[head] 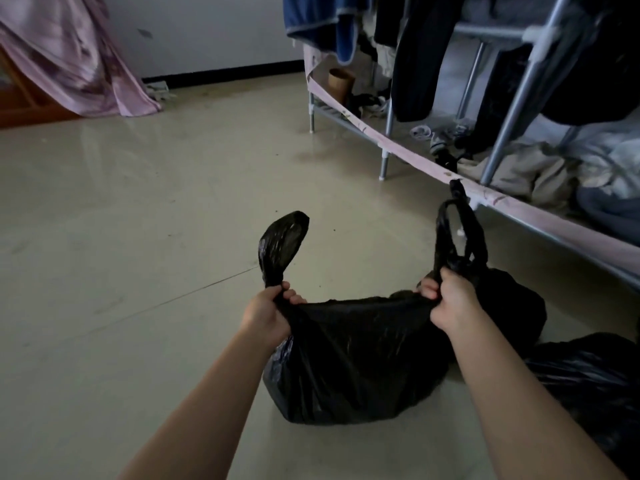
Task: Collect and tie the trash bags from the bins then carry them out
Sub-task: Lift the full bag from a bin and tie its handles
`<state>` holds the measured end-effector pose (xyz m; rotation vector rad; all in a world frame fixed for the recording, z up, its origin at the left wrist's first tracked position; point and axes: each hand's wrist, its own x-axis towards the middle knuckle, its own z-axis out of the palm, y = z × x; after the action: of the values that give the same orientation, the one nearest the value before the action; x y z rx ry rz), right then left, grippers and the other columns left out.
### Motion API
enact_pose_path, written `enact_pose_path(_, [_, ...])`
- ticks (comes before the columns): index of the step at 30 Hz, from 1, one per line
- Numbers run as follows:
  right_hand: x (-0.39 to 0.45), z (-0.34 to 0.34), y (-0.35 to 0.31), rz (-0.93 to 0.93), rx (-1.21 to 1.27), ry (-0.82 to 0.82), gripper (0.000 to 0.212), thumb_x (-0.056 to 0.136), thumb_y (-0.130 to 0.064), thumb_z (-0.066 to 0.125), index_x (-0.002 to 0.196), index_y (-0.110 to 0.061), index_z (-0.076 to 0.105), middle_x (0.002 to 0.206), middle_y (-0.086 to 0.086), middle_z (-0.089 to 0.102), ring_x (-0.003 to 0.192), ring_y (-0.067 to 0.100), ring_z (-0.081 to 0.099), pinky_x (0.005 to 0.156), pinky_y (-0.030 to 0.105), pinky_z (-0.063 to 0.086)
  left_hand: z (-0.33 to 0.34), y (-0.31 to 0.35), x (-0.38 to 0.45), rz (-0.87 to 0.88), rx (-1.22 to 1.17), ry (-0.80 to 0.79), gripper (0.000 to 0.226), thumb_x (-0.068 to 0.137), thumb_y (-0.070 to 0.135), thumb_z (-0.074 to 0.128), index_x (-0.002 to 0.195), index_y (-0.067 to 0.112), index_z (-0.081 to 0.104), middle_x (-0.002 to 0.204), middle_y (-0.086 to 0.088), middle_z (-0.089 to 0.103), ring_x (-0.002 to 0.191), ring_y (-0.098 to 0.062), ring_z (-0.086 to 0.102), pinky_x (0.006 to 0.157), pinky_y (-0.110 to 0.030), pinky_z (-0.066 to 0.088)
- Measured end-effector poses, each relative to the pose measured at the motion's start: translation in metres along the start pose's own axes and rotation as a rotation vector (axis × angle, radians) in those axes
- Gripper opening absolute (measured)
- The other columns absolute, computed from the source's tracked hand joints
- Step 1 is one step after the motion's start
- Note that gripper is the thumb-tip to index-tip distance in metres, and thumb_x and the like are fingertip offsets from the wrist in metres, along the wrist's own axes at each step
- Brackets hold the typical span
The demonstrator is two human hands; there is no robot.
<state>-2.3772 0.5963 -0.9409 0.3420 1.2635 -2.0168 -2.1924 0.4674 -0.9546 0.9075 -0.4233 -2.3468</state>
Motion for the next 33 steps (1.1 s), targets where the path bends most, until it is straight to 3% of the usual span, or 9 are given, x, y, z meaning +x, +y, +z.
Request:
enact_pose_path(4, [-0.002, -0.006, 0.003, 0.065, -0.279, -0.077, 0.029, 0.094, -0.021, 0.034, 0.07, -0.007, 0.041, 0.054, 0.007, 0.039, 0.021, 0.007, 0.035, 0.026, 0.009, 0.023, -0.005, 0.001, -0.008, 0.109, -0.051, -0.149, 0.036, 0.098, 0.014, 0.022, 0.067, 0.012, 0.04, 0.04, 0.0, 0.047, 0.059, -0.017, 0.038, 0.07, -0.028, 0.038])
enact_pose_path(7, [-0.007, 0.006, 0.005, 0.054, -0.504, -0.204, 0.031, 0.093, -0.013, 0.028, 0.07, -0.003, 0.048, 0.043, 0.006, 0.055, 0.027, 0.01, 0.049, 0.041, 0.02, 0.036, -0.002, 0.005, -0.009, 0.112, 0.021, -0.189, 0.036, 0.1, 0.018, 0.022, 0.067, 0.014, 0.038, 0.034, 0.005, 0.039, 0.04, -0.012, 0.043, 0.063, -0.023, 0.039])
enact_pose_path(12, [-0.019, 0.03, 0.023, -0.16, -0.704, -0.359, 0.026, 0.099, -0.018, 0.03, 0.079, -0.014, 0.046, 0.032, 0.001, 0.047, 0.035, 0.016, 0.057, 0.063, 0.037, 0.048, -0.003, -0.003, -0.007, -0.119, 0.731, 0.038, 0.033, 0.099, 0.012, 0.029, 0.066, 0.011, 0.037, 0.023, 0.007, 0.026, 0.018, -0.005, 0.024, 0.028, -0.008, 0.026])
enact_pose_path(15, [-0.025, 0.037, 0.039, -0.424, -1.111, -0.325, 0.018, 0.098, -0.02, 0.032, 0.098, -0.01, 0.046, 0.071, 0.012, 0.059, 0.054, 0.026, 0.065, 0.058, 0.034, 0.054, -0.008, -0.007, -0.005, -0.144, 0.936, -0.004, 0.025, 0.092, 0.001, 0.042, 0.069, 0.01, 0.04, 0.027, 0.009, 0.03, 0.021, -0.005, 0.027, 0.029, -0.011, 0.027])
enact_pose_path(17, [-0.027, 0.04, 0.05, -0.578, -1.385, -0.323, 0.024, 0.097, -0.019, 0.033, 0.11, -0.002, 0.045, 0.099, 0.022, 0.06, 0.087, 0.036, 0.062, 0.061, 0.03, 0.038, -0.01, -0.006, -0.004, -0.145, 0.86, -0.112, 0.024, 0.09, -0.001, 0.047, 0.07, 0.012, 0.043, 0.034, 0.01, 0.031, 0.027, -0.003, 0.029, 0.033, -0.012, 0.03])
enact_pose_path(19, [-0.031, 0.041, 0.061, -0.646, -1.497, -0.395, 0.027, 0.096, -0.017, 0.036, 0.113, 0.002, 0.045, 0.109, 0.027, 0.06, 0.099, 0.038, 0.058, 0.059, 0.027, 0.026, -0.01, -0.003, -0.005, -0.122, 0.773, -0.197, 0.024, 0.091, 0.011, 0.05, 0.069, 0.016, 0.044, 0.039, 0.011, 0.034, 0.032, -0.001, 0.031, 0.037, -0.013, 0.032])
enact_pose_path(25, [-0.039, 0.041, 0.071, -0.516, -1.808, -0.787, 0.031, 0.096, -0.027, 0.036, 0.108, -0.002, 0.049, 0.11, 0.022, 0.061, 0.098, 0.034, 0.058, 0.071, 0.034, 0.041, -0.004, -0.003, -0.007, -0.033, 0.772, -0.186, 0.042, 0.077, 0.058, 0.044, 0.069, 0.018, 0.05, 0.049, 0.005, 0.041, 0.033, -0.004, 0.036, 0.04, -0.016, 0.03])
enact_pose_path(28, [-0.04, 0.04, 0.072, -0.395, -1.901, -0.946, 0.035, 0.095, -0.029, 0.04, 0.116, -0.005, 0.052, 0.118, 0.019, 0.061, 0.106, 0.03, 0.058, 0.082, 0.033, 0.044, -0.001, -0.004, -0.003, 0.003, 0.699, -0.079, 0.05, 0.09, 0.053, 0.035, 0.073, 0.011, 0.056, 0.038, 0.007, 0.056, 0.029, -0.006, 0.048, 0.033, -0.011, 0.035])
enact_pose_path(33, [-0.037, 0.036, 0.062, -0.233, -1.731, -0.992, 0.034, 0.087, -0.04, 0.054, 0.111, -0.015, 0.058, 0.098, -0.003, 0.061, 0.091, 0.01, 0.058, 0.073, 0.019, 0.043, -0.003, 0.0, -0.001, -0.049, 0.433, -0.053, 0.051, 0.097, 0.043, 0.029, 0.067, 0.009, 0.053, 0.035, 0.001, 0.058, 0.028, -0.009, 0.05, 0.039, -0.018, 0.041])
